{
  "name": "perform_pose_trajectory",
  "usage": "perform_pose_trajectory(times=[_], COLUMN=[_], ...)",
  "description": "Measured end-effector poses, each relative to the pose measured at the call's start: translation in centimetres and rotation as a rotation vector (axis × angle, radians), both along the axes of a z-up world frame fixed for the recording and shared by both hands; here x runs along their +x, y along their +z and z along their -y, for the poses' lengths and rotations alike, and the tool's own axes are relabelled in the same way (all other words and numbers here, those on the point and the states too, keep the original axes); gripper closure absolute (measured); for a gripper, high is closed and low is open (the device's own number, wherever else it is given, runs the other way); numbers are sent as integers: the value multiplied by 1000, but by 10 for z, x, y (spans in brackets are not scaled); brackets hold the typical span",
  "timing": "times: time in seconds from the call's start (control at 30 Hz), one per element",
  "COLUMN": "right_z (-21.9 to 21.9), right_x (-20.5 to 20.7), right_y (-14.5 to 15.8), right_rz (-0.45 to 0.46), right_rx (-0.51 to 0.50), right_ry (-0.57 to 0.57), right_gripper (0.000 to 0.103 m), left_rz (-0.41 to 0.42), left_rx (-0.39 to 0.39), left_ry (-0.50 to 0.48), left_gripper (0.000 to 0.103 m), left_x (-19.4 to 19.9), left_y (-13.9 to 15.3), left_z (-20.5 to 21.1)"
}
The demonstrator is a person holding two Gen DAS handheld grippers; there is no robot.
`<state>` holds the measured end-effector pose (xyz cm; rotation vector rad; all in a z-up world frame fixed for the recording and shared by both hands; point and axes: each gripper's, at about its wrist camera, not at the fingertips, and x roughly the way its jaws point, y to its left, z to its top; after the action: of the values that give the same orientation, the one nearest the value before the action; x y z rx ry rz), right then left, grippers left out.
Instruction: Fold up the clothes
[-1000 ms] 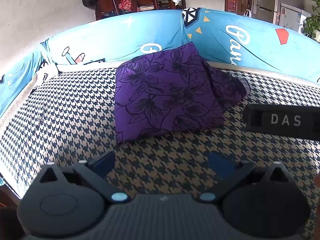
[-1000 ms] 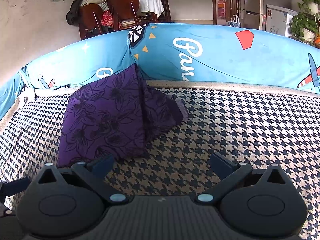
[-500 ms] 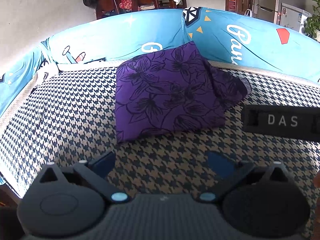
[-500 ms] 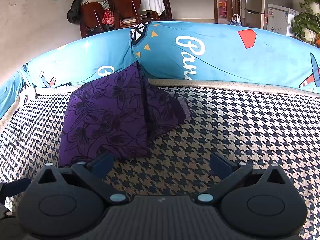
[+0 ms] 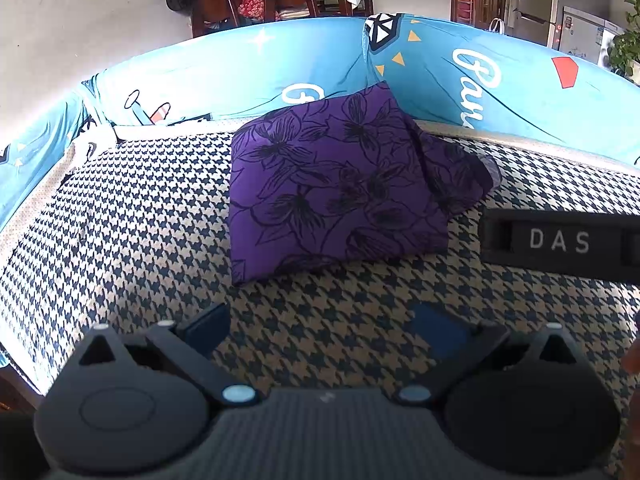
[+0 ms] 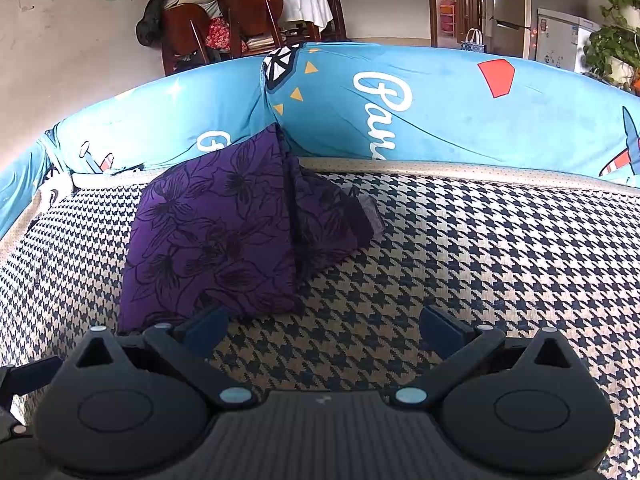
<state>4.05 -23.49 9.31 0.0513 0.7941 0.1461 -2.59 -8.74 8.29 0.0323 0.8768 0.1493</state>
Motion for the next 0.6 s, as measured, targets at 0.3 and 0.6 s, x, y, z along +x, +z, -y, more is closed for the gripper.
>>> perform_pose_trajectory(times=[0.3,0.6], right_z=[1,-1], right_x=[-1,-4], right_y=[1,4], right_rz=[3,8], right_rx=[7,16], right_ry=[2,31], right_gripper=[0,0], left_rz=[0,-9], left_rx=[0,0], left_ry=[2,0], left_gripper=[0,0], left_x=[-1,-6], left_y=[0,1], left_z=[1,2])
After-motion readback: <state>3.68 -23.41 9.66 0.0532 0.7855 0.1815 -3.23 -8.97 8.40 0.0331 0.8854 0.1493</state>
